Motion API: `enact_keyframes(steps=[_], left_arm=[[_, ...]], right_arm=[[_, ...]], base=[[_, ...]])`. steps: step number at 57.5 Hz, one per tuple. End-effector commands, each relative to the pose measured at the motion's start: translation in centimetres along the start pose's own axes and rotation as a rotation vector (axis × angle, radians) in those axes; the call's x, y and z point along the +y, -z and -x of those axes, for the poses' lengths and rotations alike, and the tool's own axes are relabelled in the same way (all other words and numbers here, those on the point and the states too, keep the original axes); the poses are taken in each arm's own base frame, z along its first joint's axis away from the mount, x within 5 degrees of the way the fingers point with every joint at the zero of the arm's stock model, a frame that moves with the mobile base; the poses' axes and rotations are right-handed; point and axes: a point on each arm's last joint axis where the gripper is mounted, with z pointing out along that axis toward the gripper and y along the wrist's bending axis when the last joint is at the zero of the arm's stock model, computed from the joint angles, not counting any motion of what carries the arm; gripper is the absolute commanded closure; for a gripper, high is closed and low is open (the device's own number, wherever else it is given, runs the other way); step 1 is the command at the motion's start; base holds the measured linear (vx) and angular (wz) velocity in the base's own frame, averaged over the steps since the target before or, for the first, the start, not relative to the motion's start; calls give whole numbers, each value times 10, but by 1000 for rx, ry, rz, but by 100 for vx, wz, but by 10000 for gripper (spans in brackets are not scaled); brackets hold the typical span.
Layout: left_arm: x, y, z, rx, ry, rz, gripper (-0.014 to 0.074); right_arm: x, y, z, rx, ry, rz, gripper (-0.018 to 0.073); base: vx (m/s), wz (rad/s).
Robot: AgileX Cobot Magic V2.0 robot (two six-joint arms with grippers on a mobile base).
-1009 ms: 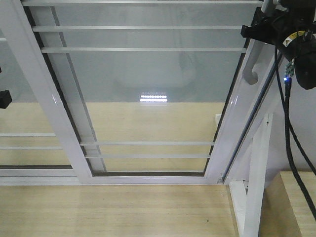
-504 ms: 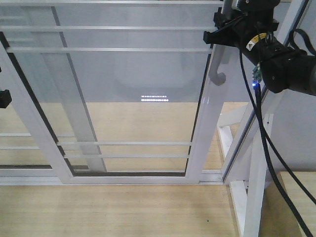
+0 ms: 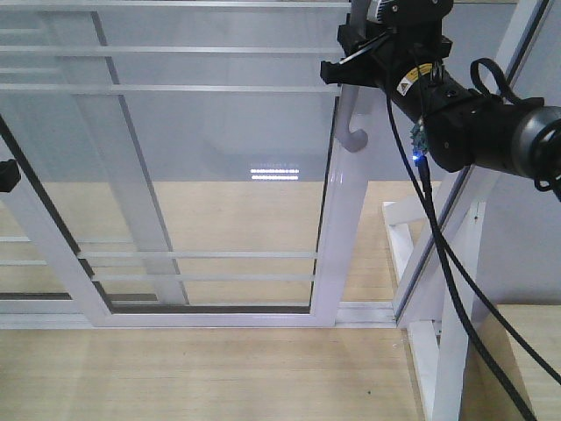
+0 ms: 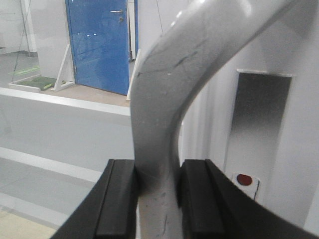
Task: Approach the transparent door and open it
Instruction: 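Pull the handle with the right gripper, sliding the glass panel sideways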
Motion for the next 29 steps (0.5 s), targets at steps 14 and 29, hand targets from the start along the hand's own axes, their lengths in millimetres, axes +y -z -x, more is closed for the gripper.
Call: enact_keyframes(steps=[14, 29], left_arm=[[2, 2, 21, -130, 5, 11, 178], [2, 2, 21, -129, 5, 11, 178]], right_arm=[[56, 17, 46, -195, 49, 169, 433], [71, 18, 45, -190, 44, 209, 425]], base=[[0, 0], [0, 0]])
